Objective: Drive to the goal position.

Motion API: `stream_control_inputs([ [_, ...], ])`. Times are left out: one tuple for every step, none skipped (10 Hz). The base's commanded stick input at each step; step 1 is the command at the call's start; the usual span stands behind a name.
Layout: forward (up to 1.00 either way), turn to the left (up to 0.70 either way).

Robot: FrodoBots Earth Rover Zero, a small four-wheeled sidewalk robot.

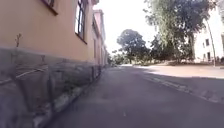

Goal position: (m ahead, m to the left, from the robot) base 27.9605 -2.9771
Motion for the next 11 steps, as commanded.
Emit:
stream_control_inputs([
  [0.70, -0.14],
  [0.70, -0.14],
  [0.70, -0.14],
  [0.70, -0.14],
  [0.70, 0.00],
  [0.70, 0.00],
  [0.70, 0.00],
  [0.70, 0.00],
  [0.70, 0.00],
  [0.70, 0.00],
  [0.70, 0.00],
])
